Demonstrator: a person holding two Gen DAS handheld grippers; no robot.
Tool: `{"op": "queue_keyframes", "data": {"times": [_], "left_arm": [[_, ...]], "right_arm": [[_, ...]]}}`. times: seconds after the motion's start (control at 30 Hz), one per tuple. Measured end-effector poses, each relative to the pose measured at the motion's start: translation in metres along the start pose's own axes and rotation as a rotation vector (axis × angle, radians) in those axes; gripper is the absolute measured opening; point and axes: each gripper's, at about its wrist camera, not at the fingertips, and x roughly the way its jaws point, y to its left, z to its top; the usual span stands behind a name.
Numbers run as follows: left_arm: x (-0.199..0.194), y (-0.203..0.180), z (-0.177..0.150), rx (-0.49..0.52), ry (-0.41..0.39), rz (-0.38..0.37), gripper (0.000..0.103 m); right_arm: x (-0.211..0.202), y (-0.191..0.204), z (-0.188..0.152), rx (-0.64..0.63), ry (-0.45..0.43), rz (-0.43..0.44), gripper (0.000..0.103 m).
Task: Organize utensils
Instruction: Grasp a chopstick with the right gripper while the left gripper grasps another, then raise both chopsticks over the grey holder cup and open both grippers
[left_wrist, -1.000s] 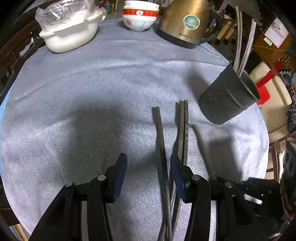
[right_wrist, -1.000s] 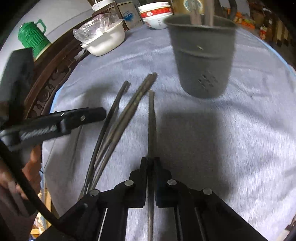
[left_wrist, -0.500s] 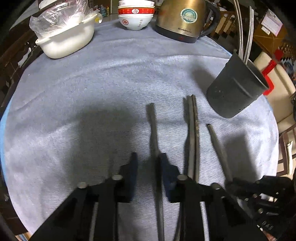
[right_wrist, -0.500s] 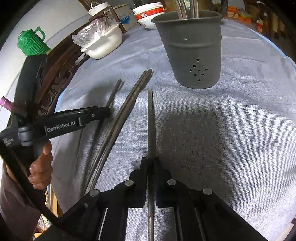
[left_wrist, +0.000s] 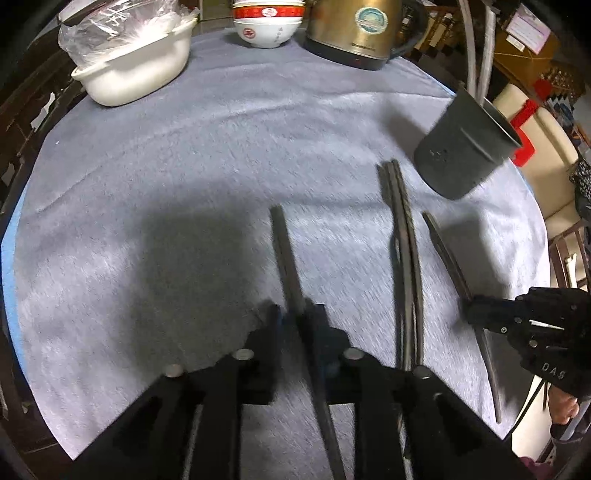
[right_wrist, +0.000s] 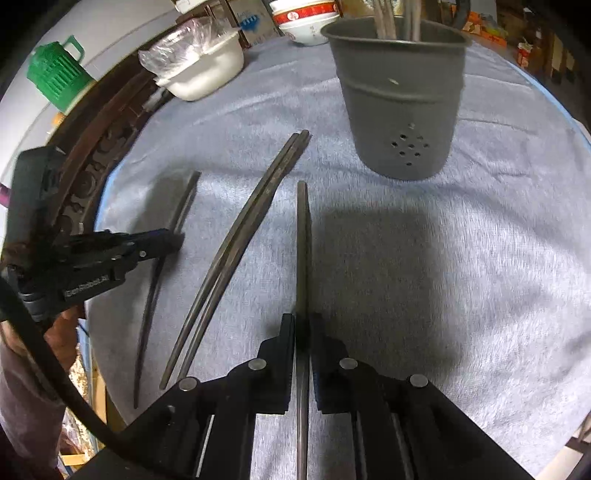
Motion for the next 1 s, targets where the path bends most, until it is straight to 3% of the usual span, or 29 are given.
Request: {"op": "queue_keyframes", "data": {"times": [0.03,0.1,0.23,0.4,0.53,0.73,1.0], "left_arm": [[0.0,0.003,0.003,-0.007,-0.002,0.006,0.031],[0.003,0.006,0.013,-0.016,0.002,0.015,0.031],[0.014,0.01,0.03,-0.046,0.034,0.03,0.031],[0.019,0.007,0.04,-0.06,0.034,0.054,0.03],[0.03,-0.004,0.051,-0.042,0.014,0.116,0.009],[0.016,-0.009,0.044,-0.064,-0.04,0.138,0.006],[-0.065,-0.02,0.04,-0.068,-0.209,0.133,0.006]], "right_arm": [[0.002,0.003,0.005,-0.006,0.006,-0.024,0.012],[0.005,0.01,0.014,-0.027,0.009,-0.06,0.018],[0.013,0.019,0.034,-0.047,0.007,-0.132,0.02],[0.019,0.015,0.053,-0.012,-0.006,-0.141,0.019],[0.021,0.015,0.058,-0.039,-0.011,-0.17,0.008],[0.003,0.003,0.05,-0.007,-0.062,-0.095,0.006],[-0.073,-0.002,0.037,-0.034,-0.241,0.009,0.006]]}}
